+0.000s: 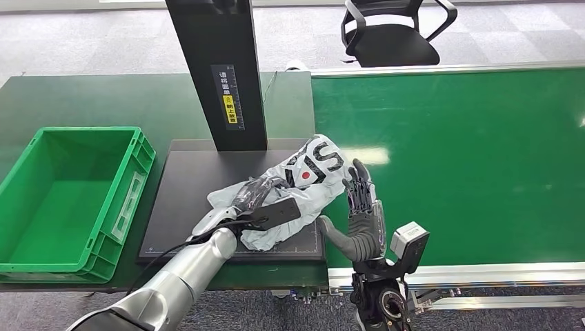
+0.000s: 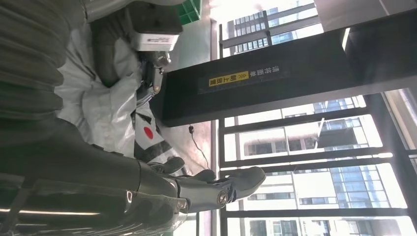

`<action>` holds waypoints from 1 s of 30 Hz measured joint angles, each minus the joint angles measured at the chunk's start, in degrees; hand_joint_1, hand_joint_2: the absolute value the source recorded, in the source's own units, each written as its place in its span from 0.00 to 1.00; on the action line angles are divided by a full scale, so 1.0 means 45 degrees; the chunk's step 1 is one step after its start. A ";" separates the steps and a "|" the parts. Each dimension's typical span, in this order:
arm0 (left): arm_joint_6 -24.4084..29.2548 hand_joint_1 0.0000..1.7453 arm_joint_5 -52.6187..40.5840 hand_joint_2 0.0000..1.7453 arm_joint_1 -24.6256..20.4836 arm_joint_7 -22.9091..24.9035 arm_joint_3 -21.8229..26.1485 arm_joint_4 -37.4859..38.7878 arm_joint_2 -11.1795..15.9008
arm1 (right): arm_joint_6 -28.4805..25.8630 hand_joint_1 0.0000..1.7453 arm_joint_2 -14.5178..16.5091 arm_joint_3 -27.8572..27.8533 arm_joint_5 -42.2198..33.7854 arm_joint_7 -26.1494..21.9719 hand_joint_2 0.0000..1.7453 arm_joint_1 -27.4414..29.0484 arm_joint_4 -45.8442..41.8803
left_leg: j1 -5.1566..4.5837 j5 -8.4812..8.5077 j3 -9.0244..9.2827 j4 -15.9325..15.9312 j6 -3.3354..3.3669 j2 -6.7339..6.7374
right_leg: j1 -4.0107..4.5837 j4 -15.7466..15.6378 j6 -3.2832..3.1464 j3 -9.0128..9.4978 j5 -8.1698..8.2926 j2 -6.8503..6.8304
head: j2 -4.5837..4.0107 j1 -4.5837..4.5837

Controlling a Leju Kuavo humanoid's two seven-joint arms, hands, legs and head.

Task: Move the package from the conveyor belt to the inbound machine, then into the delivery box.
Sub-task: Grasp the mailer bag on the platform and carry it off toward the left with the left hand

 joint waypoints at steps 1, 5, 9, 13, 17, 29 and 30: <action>0.0167 1.00 0.0162 1.00 0.0008 -0.0203 0.0099 -0.0039 0.0004 | 0.0000 0.00 0.0000 -0.0007 0.0007 0.0000 1.00 0.0036 -0.0011 | 0.0000 0.0000 -0.0002 0.0000 0.0000 0.0000 | 0.0000 0.0000 0.0000 -0.0003 0.0000 0.0000 | 0.0000 -0.0001; 0.0722 1.00 0.0737 1.00 0.0016 -0.0883 0.0469 -0.0265 0.0046 | 0.0000 0.00 0.0000 -0.0062 0.0022 0.0000 1.00 0.0150 -0.0075 | 0.0000 -0.0001 -0.0008 0.0000 0.0000 0.0001 | 0.0000 0.0000 0.0000 -0.0010 0.0000 0.0001 | 0.0000 -0.0001; 0.1123 1.00 0.1124 1.00 0.0020 -0.1339 0.0814 -0.0605 0.0139 | -0.0002 0.00 0.0000 -0.0158 0.0051 0.0000 1.00 0.0296 -0.0186 | 0.0000 -0.0001 -0.0010 0.0000 0.0000 0.0002 | 0.0000 0.0000 0.0000 -0.0012 0.0000 0.0001 | 0.0000 0.0000; 0.1251 1.00 0.1231 1.00 0.0023 -0.1511 0.1060 -0.0924 0.0259 | -0.0005 0.00 0.0000 -0.0244 0.0056 0.0000 1.00 0.0427 -0.0306 | 0.0000 -0.0001 -0.0011 0.0000 0.0000 0.0001 | 0.0000 0.0000 0.0000 -0.0012 0.0000 0.0001 | 0.0000 0.0001; 0.1252 1.00 0.1231 1.00 0.0030 -0.1534 0.1178 -0.1070 0.0302 | -0.0005 0.00 0.0000 -0.0307 0.0059 0.0000 1.00 0.0475 -0.0352 | 0.0000 -0.0001 -0.0012 0.0000 0.0000 0.0002 | 0.0000 0.0000 0.0000 -0.0013 0.0000 0.0001 | 0.0000 -0.0001; 0.1297 1.00 0.1245 1.00 0.0044 -0.1561 0.1275 -0.1172 0.0323 | -0.0006 0.00 0.0000 -0.0391 0.0067 0.0000 1.00 0.0522 -0.0414 | 0.0000 -0.0001 -0.0015 0.0000 0.0000 0.0001 | 0.0000 0.0000 0.0000 -0.0015 0.0000 0.0001 | 0.0000 0.0001; 0.1385 1.00 0.1296 1.00 0.0055 -0.1617 0.1281 -0.1195 0.0329 | -0.0012 0.00 0.0000 -0.0396 0.0077 0.0000 1.00 0.0531 -0.0419 | 0.0000 -0.0001 -0.0015 0.0000 0.0000 0.0002 | 0.0000 0.0000 0.0000 -0.0016 0.0000 0.0001 | 0.0000 0.0002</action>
